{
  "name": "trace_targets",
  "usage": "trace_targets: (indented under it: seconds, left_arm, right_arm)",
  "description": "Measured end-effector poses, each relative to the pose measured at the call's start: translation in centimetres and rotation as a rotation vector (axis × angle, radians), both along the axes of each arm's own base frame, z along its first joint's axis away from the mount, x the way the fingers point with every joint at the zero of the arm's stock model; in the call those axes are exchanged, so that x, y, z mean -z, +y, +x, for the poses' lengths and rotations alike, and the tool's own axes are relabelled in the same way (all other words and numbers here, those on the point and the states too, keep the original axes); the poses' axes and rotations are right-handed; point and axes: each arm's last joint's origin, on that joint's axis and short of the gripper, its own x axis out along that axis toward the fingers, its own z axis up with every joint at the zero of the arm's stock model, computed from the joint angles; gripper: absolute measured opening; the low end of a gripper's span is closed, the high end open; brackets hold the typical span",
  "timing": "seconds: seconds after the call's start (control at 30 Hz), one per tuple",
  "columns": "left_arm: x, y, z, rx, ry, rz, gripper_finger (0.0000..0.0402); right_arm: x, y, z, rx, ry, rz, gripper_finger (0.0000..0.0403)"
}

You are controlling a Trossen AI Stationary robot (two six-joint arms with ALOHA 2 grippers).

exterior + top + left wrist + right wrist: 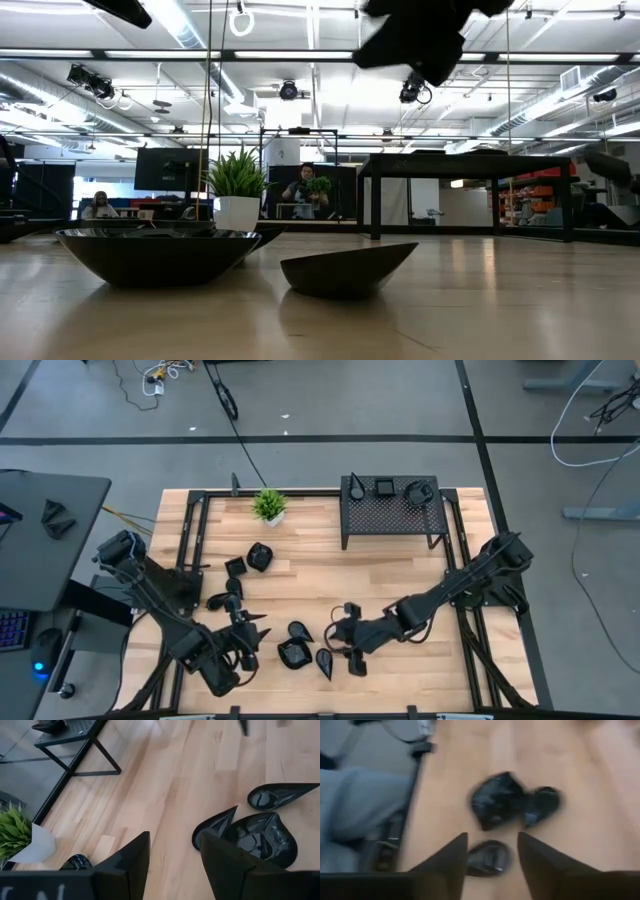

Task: Pick & Place Mini shaped plates
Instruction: Stack the black drop-shaped plate on top of the black drop-shaped plate on the shelf

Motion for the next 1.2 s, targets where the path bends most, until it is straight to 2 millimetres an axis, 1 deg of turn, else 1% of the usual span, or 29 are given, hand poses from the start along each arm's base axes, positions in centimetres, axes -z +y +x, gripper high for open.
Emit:
trace_targets:
  seconds: [0.13,0.2,0.27,0.37,0.47,0.57,0.63,0.77,0.8,0.9,0.97,1.03,1.2]
  left_arm:
    - [-0.1,-0.1,0.1,-0.001,-0.021,-0.006,0.0177]
    - [-0.2,-0.2,0.2,-0.006,-0.042,-0.005,0.0177]
    - [-0.3,-0.2,0.3,-0.013,-0.072,-0.004,0.0177]
    - [-0.5,-0.3,0.8,-0.03,-0.121,-0.028,0.0177]
    - [-0.6,-0.4,1.3,-0.044,-0.157,-0.071,0.0177]
    - [-0.8,-0.5,1.8,-0.044,-0.176,-0.114,0.0177]
    - [-0.9,-0.6,2.1,-0.028,-0.174,-0.147,0.0177]
    - [-1.1,-1.0,2.4,0.017,-0.162,-0.183,0.0177]
    - [-1.1,-1.0,2.4,0.023,-0.16,-0.186,0.0177]
    - [-1.2,-1.1,2.5,0.025,-0.167,-0.194,0.0177]
    - [-1.2,-1.1,2.5,0.03,-0.167,-0.19,0.0177]
    - [-1.2,-1.1,2.5,0.038,-0.165,-0.181,0.0177]
    - [-1.2,-1.0,2.7,0.041,-0.165,-0.173,0.0177]
  right_arm:
    - [0.5,1.4,0.7,-0.068,-0.061,0.081,0.0238]
    - [0.9,2.0,1.0,-0.081,-0.089,0.099,0.0263]
    - [1.4,2.4,1.3,-0.079,-0.108,0.123,0.0279]
    - [2.1,2.9,1.7,-0.098,-0.115,0.176,0.0284]
    - [2.9,4.0,1.9,-0.125,-0.139,0.201,0.0277]
    - [3.3,5.5,2.5,-0.112,-0.114,0.236,0.0267]
    - [3.4,6.6,3.5,-0.082,-0.089,0.266,0.0257]
    - [3.7,8.4,5.3,-0.016,0.037,0.281,0.0227]
    - [3.9,8.6,5.3,0.005,0.093,0.272,0.0217]
    - [4.9,9.2,5.7,0.055,0.243,0.28,0.0187]
    - [5.7,9.1,5.6,0.06,0.324,0.284,0.0167]
    - [6.2,9.2,5.8,0.044,0.35,0.317,0.0149]
    - [6.2,9.1,5.9,0.046,0.333,0.288,0.0125]
